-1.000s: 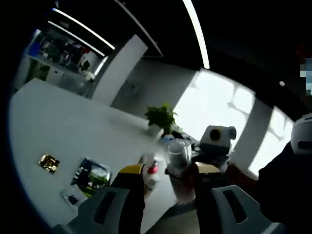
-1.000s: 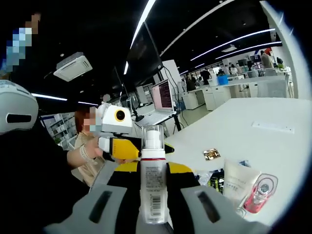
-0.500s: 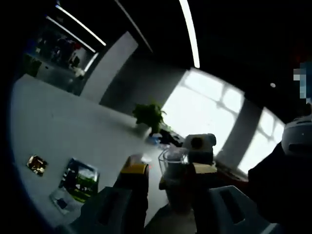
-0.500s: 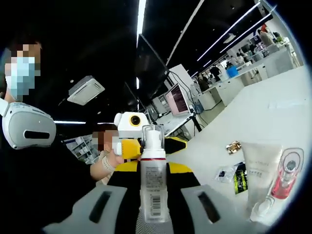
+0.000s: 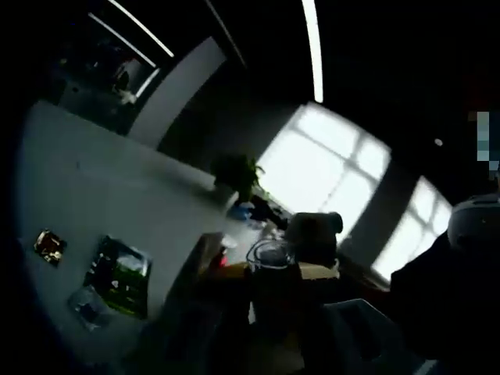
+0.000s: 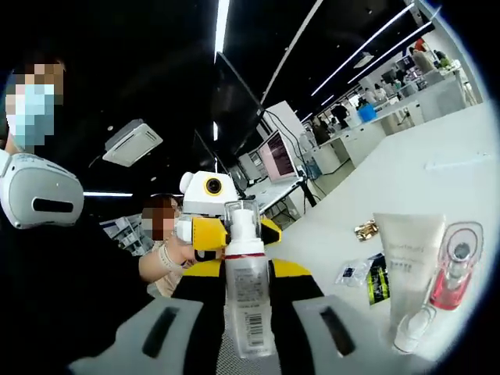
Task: Arrange the skincare products in the storage area until every visible bottle or jar stands upright without overlapping.
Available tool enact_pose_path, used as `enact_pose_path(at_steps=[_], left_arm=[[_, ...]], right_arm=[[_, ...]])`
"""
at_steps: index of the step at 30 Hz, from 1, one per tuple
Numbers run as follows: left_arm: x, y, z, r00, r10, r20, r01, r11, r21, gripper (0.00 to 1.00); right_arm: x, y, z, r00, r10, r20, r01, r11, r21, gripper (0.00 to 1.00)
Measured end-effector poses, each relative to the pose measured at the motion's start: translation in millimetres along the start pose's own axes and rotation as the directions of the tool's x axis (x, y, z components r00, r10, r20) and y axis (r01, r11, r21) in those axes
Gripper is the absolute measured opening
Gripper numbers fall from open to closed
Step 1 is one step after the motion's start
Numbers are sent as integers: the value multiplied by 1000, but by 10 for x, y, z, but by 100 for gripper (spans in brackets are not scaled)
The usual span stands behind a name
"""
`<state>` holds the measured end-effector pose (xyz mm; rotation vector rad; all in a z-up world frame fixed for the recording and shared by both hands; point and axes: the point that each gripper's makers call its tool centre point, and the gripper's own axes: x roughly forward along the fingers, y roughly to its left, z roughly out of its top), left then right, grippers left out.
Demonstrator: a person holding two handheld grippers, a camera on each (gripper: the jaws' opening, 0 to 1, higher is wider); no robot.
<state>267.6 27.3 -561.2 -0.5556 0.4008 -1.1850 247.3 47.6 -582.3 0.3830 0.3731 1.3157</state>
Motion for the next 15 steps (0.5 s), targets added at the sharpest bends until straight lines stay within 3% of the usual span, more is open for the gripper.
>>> enact_pose_path(at_steps=[5,10,15], left_arm=[[25,107,-87,998,48,-31,-46,998,40,16],[-35,299,-119,988,147,-46,-140,982,130,16],[-70,432,-225,969,224,-102,-198,956,215,16]], right_arm=[[-29,-83,-136,996,-62,-61,60,998,-30,22],[-122,-205,-319,982,-145,-123,141,989,-39,21],[-142,-180,-311,981,-158,-111,155,987,-32,21]])
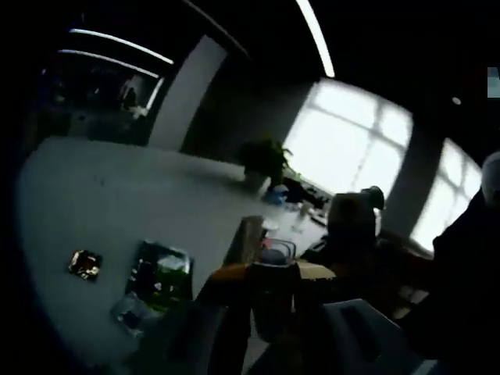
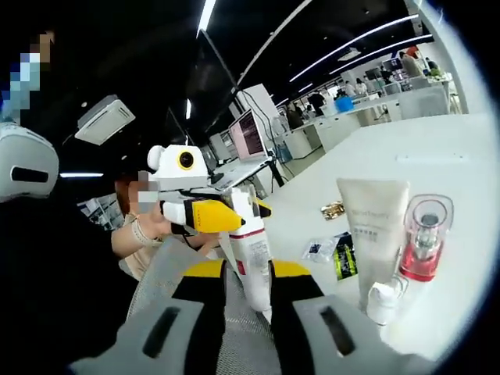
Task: Arrange the skincare products in the storage area until every visible bottle or jar stands upright without overlapping.
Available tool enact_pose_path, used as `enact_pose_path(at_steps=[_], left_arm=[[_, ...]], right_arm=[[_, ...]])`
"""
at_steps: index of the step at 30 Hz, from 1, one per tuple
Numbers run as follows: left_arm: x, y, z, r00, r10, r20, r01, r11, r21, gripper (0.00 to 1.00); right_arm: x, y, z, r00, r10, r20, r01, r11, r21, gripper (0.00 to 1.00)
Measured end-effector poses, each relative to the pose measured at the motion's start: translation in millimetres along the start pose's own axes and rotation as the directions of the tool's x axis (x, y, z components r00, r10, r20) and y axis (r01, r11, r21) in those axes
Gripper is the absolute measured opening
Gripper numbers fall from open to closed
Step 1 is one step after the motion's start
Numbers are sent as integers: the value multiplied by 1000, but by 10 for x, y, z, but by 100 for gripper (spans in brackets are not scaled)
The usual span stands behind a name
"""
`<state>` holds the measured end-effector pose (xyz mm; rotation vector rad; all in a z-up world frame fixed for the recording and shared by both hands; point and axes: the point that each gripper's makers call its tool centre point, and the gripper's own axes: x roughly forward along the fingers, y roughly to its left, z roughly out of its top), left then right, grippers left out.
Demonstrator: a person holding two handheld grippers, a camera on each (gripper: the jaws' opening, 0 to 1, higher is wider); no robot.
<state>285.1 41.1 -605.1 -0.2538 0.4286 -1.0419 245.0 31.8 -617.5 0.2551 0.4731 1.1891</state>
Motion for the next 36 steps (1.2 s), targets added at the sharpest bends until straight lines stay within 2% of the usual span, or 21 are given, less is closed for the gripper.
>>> enact_pose_path(at_steps=[3,7,10,15,17,22,24,29,36], left_arm=[[32,31,-78,999,24,-34,-22,998,64,16],[84,70,-175,995,64,-79,-50,984,169,16],[123,36,-203,993,77,-87,-56,973,224,16],[180,41,-239,989,115,-95,-80,946,315,16],[196,35,-250,988,122,-96,-83,937,340,16],[259,55,-270,988,125,-89,-83,924,373,15],[281,73,-274,988,127,-86,-86,924,371,15],[314,106,-293,989,127,-79,-88,921,380,15],[378,173,-427,985,125,-116,-70,916,395,16]], right_arm=[[8,-9,78,999,-25,23,25,1000,-1,21],[38,-25,227,996,-59,72,60,998,-4,21],[64,-163,217,989,-138,56,141,989,-51,22],[129,-196,259,983,-162,89,165,986,-24,23],[149,-258,266,974,-209,90,213,976,-40,24],[215,-321,252,967,-239,86,244,968,-59,24],[229,-369,202,964,-258,56,262,961,-84,24],[235,-429,209,961,-268,60,273,957,-94,22],[245,-538,81,953,-302,19,303,947,-107,20]])
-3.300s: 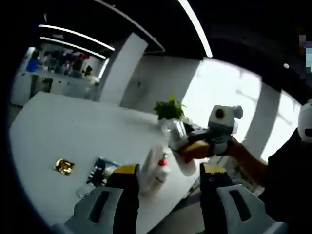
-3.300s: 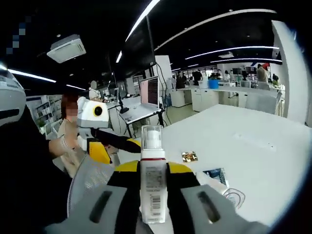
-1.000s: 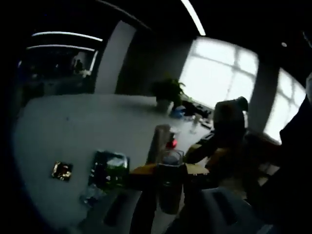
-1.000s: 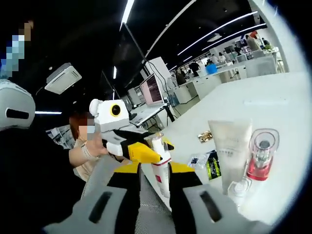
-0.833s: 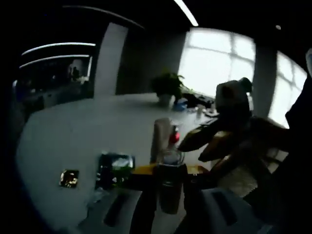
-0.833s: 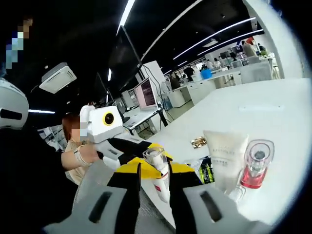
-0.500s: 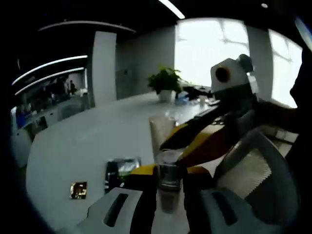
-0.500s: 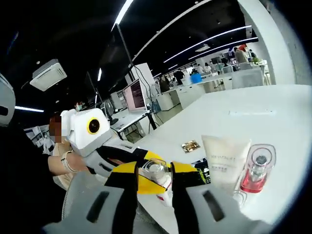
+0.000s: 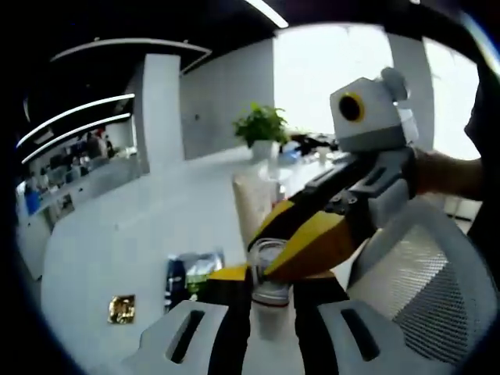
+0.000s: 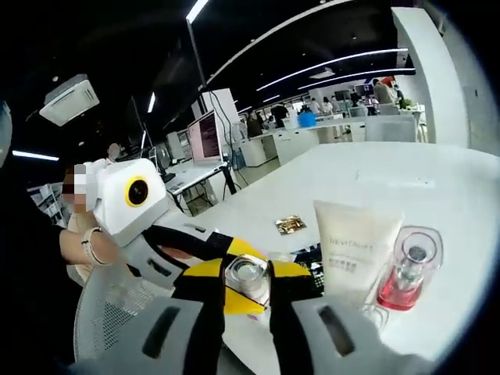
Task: Arrange the skincare products in the storage area until every visible bottle or jar stands upright without overlapping.
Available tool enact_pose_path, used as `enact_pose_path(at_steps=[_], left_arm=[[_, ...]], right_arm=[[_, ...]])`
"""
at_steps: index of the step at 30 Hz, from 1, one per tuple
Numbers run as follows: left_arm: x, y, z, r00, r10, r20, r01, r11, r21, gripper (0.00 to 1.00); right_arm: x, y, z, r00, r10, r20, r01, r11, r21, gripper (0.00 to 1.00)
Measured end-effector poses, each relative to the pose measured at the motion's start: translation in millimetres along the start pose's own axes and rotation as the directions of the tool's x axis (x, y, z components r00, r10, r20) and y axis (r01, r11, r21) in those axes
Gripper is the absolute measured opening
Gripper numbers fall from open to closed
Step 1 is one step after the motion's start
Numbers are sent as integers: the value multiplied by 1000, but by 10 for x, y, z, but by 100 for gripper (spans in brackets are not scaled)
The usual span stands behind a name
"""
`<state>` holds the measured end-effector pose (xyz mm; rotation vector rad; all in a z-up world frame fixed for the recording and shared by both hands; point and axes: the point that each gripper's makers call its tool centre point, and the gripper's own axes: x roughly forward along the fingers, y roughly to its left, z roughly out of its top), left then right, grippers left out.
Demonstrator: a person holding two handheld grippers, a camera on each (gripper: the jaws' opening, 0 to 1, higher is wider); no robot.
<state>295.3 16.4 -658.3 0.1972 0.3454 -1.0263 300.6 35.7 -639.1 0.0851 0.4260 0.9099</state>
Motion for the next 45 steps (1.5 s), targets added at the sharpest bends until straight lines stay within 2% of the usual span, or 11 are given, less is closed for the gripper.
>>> enact_pose_path(at_steps=[8,12,20,22,28,38,45], left_arm=[[103,27,-91,999,-20,-36,20,1000,14,16],[158,5,-173,997,-36,-73,41,997,69,17],[202,-5,-247,995,-46,-86,54,995,83,18],[210,7,-313,992,-44,-117,55,994,97,19],[187,42,-431,985,-34,-167,46,997,69,20],[179,90,-518,978,-20,-206,29,999,43,21],[173,113,-533,977,-7,-212,16,999,38,22]], right_arm=[[30,-90,-77,999,-39,-24,39,999,4,19],[30,-110,-162,997,-59,-56,59,998,-8,19],[42,-120,-232,993,-80,-90,76,996,-47,19],[47,-112,-240,992,-81,-96,77,996,-49,19],[74,-94,-232,987,-92,-128,77,990,-119,19],[126,-78,-226,990,-68,-122,56,993,-105,21],[92,-110,-226,990,-81,-116,68,991,-113,22]])
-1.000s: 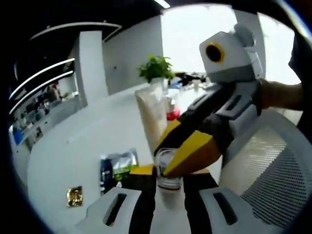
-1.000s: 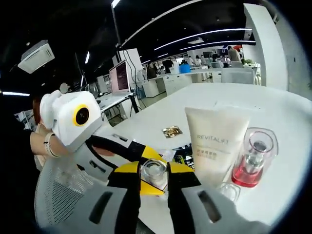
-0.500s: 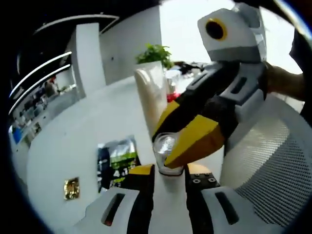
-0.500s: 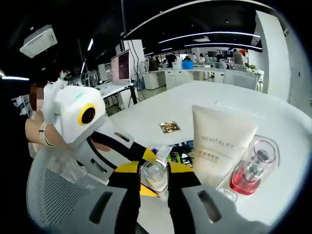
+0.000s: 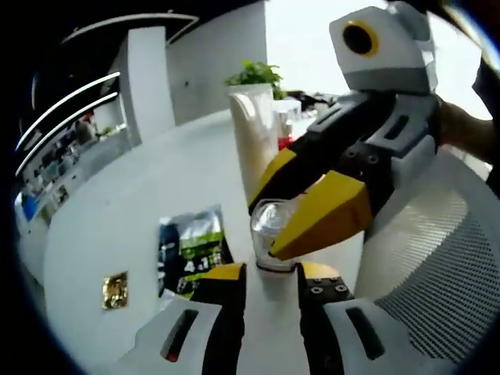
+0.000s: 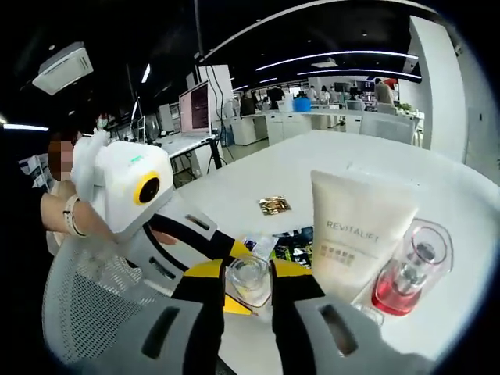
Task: Arrange the skincare products in the storage area until every visible bottle or jar stands upright without overlapping.
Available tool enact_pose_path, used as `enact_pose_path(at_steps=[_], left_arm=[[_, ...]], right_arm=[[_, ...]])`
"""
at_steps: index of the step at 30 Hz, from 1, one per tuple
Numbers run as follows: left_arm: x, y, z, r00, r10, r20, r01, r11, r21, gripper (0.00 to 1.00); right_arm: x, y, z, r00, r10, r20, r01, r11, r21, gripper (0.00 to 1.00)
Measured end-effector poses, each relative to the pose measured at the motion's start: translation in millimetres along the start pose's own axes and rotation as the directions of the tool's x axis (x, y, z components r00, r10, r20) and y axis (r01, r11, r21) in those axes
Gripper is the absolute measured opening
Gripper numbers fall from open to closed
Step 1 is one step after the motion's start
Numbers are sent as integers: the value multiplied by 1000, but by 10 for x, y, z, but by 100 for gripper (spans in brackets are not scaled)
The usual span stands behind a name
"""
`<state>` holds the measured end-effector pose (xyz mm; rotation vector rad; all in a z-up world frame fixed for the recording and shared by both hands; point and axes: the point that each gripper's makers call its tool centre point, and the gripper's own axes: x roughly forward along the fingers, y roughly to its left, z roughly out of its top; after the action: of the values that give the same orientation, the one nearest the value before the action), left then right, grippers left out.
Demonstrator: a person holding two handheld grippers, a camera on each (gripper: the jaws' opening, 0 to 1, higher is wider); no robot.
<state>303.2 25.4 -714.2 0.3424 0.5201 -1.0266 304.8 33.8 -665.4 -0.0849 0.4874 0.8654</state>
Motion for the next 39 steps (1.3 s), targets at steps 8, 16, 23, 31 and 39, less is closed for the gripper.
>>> enact_pose_path(at_steps=[8,16,23,31,39], left_arm=[[-3,6,-6,1000,5,-2,-5,1000,6,22],[-17,22,-16,1000,16,-7,-16,1000,13,21],[-18,36,-80,999,24,-36,-24,1000,2,19],[-2,-9,-202,994,-1,-108,0,1000,-5,18],[24,-33,-235,989,-15,-150,14,1000,-10,15]], right_arm=[[8,-3,-13,1000,7,6,-7,1000,10,23],[-161,8,40,1000,-5,23,5,1000,-5,24],[-361,-22,11,999,-30,29,31,999,-17,22],[-660,-230,-229,997,-80,-12,81,997,7,20],[-745,-567,-533,990,-125,-65,129,989,65,19]])
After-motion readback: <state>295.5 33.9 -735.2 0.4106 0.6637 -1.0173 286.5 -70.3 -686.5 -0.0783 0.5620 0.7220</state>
